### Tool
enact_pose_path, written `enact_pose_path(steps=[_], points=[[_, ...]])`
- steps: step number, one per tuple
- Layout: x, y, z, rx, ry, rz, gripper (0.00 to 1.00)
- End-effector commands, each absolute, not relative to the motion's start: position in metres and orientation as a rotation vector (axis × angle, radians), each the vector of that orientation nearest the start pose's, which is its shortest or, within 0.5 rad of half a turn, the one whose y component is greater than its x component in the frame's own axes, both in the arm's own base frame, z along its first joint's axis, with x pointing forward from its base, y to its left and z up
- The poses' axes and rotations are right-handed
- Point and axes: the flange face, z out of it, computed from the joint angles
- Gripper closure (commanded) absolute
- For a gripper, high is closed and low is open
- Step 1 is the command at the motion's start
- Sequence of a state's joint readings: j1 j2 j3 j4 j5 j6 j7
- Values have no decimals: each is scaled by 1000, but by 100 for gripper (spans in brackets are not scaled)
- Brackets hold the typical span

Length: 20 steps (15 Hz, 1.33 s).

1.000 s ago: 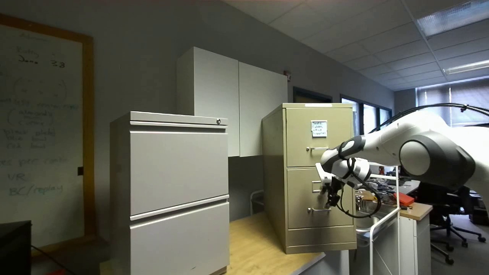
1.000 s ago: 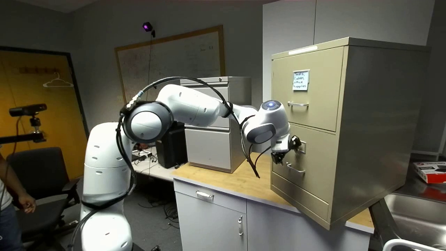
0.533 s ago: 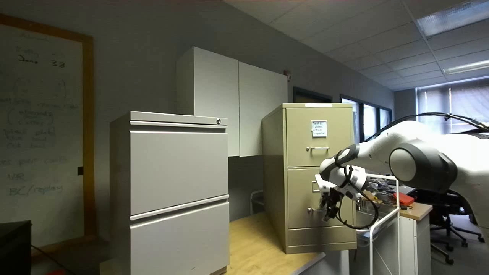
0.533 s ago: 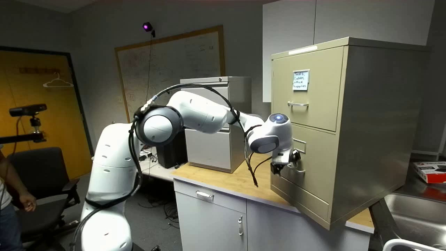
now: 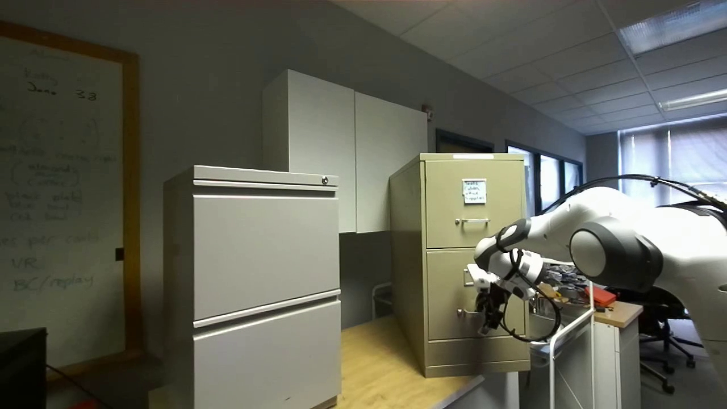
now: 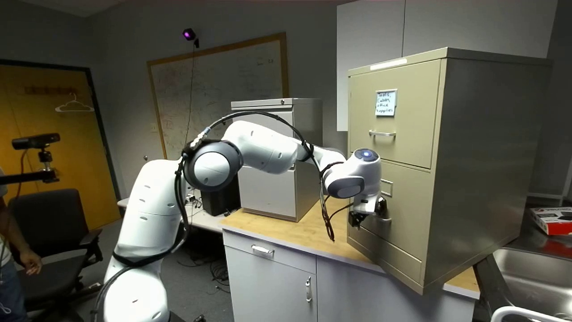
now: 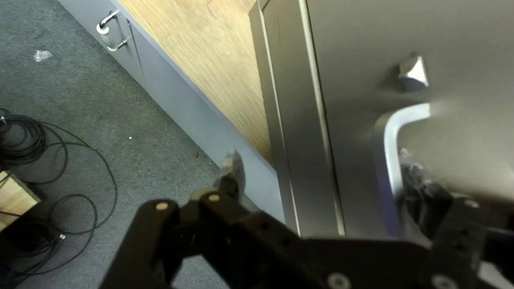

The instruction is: Open the lower cabinet drawer

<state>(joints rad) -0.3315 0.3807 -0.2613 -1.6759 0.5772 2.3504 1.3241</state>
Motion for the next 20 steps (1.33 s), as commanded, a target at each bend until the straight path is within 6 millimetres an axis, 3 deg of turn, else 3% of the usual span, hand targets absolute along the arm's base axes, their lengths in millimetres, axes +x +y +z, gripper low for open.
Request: enact_pose_path(steps=[1,3,4,6,11,17,20], points=[[613,-358,423,-1263,2402,-158,0],[622,-353,419,-1333,2413,-121,0],[624,-353,418,-1358,2427,-111,25],[627,-354,419,-1391,2440,-110,32],[632,-360,426,-1389,2463,-116,71],[632,-362,428,-1361,2477,-109,74],[627,-352,412,-1461,2462,9,74]])
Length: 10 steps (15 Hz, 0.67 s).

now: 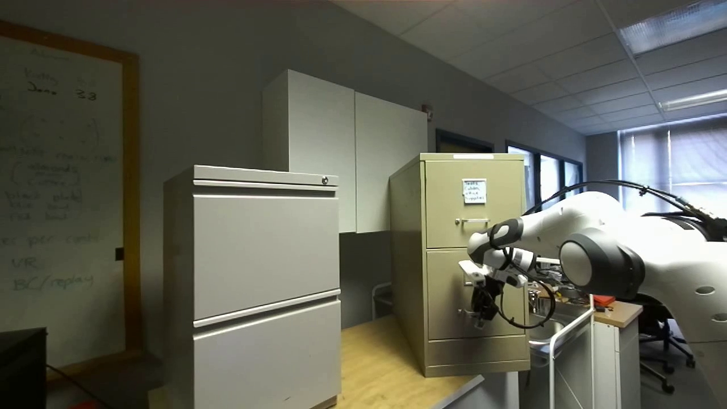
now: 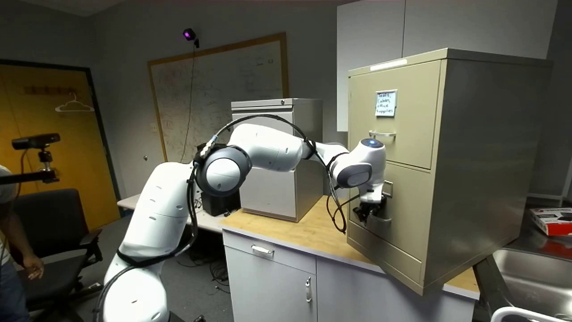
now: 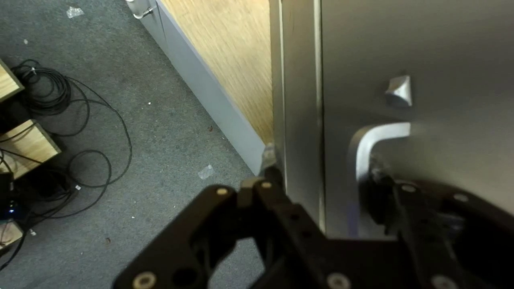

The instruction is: Open the lower cabinet drawer

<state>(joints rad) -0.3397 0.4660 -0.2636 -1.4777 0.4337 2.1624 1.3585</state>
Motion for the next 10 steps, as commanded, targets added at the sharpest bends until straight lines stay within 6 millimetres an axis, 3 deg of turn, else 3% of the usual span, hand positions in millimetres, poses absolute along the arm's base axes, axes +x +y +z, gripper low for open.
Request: enact_pose_path(steps=[1,10], points=[[626,-350,403,-1468,2441,18,74],[609,-349,366,-1540,2159,-54,74]])
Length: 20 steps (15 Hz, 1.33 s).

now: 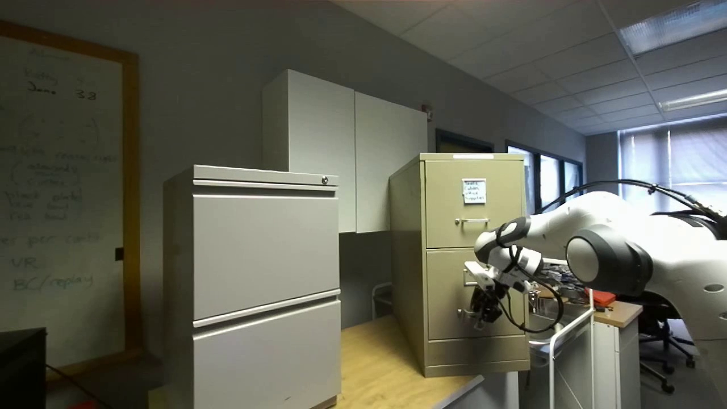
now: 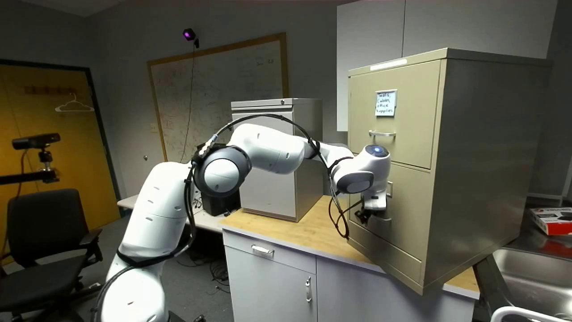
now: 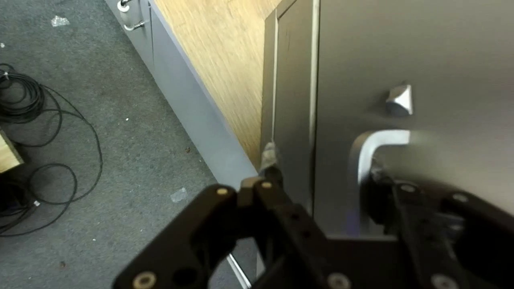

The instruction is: Open the lower cabinet drawer

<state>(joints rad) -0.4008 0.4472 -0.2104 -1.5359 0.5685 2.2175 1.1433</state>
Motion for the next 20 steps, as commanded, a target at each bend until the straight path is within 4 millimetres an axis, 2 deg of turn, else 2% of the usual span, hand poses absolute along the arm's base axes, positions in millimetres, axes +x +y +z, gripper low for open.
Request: enact_pose_path(steps=[1,9,17,20], points=[[609,-349,365,-1552,2121,-61,74],[603,-349,350,-1594,1924,-67,74],[568,-349,346,-1571,1814,-87,74],[560,-358,351,-1553,1799,-93,74]])
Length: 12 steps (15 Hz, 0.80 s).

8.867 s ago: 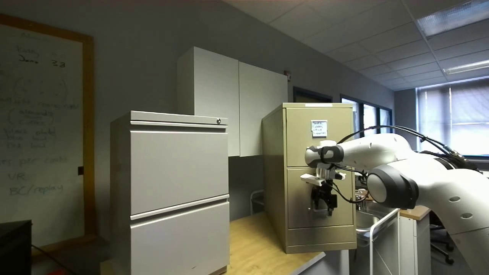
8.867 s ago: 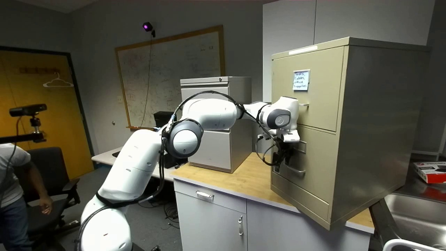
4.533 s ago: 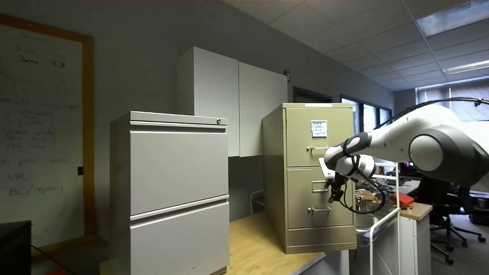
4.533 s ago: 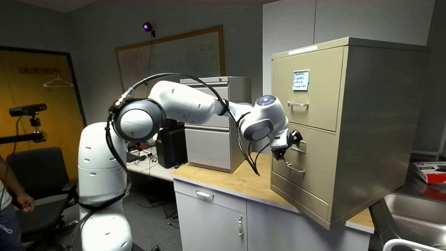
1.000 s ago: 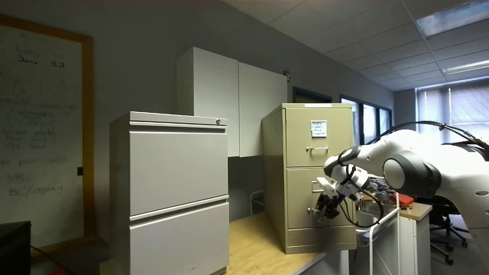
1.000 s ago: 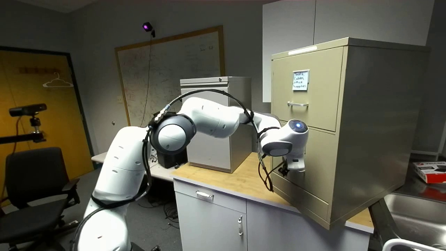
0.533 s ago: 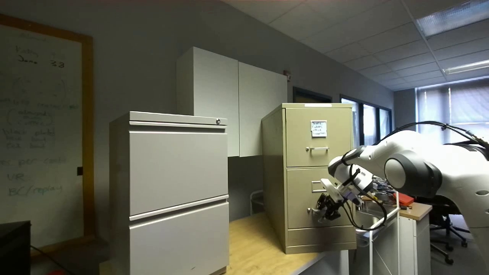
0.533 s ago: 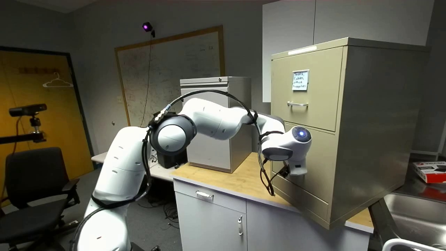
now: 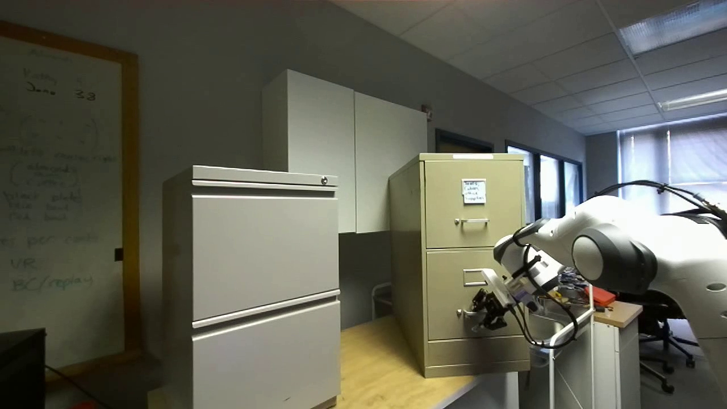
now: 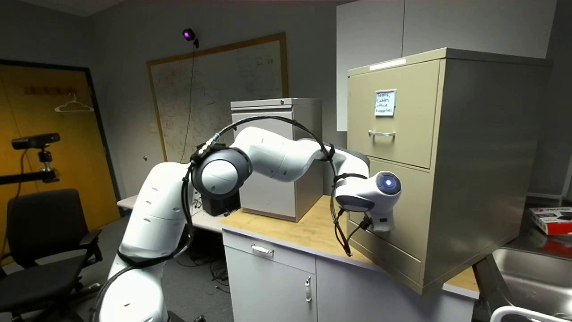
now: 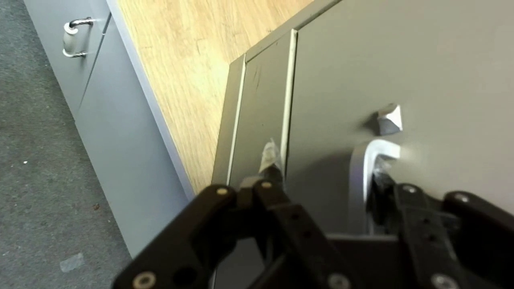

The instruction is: Open the lower cabinet drawer

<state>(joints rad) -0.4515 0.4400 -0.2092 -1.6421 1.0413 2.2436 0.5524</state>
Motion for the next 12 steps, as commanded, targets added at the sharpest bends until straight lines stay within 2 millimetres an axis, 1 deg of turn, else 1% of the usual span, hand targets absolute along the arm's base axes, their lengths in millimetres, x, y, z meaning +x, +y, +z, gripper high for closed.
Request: enact_pose_path(steps=[1,4,6,9,12], points=[[557,-362,356,-1550,1800,-93,74],[550,-370,376,-1555,1815,-88,74],[549,-373,384,-1561,1814,-85,74],[552,-375,387,-1566,1795,-78,74],[556,-365,377,-1558,1760,-77,74]])
